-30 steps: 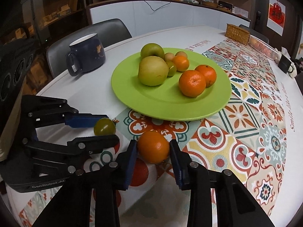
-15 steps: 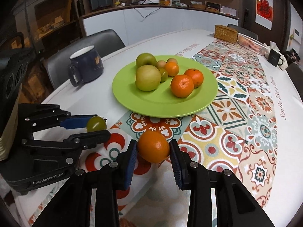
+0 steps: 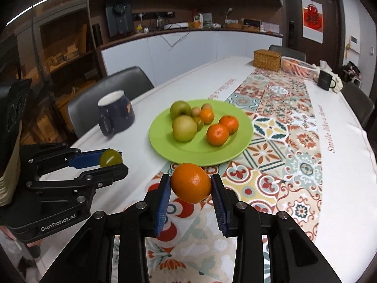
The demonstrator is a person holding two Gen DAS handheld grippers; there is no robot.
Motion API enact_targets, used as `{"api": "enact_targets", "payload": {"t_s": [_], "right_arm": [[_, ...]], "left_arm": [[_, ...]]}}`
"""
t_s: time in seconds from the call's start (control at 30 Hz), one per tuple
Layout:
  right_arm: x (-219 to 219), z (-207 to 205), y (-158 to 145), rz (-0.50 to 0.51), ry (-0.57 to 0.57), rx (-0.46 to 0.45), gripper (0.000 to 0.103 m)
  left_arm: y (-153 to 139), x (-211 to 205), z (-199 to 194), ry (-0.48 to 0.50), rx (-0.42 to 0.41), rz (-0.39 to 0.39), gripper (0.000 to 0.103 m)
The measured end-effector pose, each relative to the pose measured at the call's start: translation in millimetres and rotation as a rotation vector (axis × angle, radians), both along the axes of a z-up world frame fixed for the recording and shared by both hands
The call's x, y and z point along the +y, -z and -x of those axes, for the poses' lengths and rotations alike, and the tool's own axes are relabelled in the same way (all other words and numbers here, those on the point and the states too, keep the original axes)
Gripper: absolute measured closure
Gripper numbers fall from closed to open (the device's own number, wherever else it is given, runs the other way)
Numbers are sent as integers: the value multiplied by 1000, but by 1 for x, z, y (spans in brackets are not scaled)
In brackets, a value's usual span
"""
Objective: Organize fruits
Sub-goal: 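Carry both fruits over the green plate and open both grippers to release them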
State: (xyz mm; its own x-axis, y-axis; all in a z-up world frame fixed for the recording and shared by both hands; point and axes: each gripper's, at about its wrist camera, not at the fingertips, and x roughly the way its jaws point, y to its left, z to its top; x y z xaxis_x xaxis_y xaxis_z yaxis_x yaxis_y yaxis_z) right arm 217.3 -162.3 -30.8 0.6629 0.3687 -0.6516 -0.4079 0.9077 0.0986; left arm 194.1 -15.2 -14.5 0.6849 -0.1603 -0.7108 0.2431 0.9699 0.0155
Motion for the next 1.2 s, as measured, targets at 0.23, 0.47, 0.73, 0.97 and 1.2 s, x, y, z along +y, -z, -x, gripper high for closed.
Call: {"api": "enact_targets", "payload": {"t_s": [0.23,0.47,0.73,0.97,1.2], "right_arm": [[-3,5,-22,-12,18,-44,67],[-1,-3,-43,-32,33,-75,67],[3,-24,-60,-35,42,-97,67],[6,-52,-64,-22,46,-87,67],[12,-82,-63,-9,44,-54,67]], "left_arm": [[-24,1,5,-19,-46,1,75],[-42,1,-4,-30,-82,8,75],[-56,6,-26,-38,-88,26,75],[-61,11,-55,-46,-74,26,75],[-57,16,-89,-54,-37,38,75]]}}
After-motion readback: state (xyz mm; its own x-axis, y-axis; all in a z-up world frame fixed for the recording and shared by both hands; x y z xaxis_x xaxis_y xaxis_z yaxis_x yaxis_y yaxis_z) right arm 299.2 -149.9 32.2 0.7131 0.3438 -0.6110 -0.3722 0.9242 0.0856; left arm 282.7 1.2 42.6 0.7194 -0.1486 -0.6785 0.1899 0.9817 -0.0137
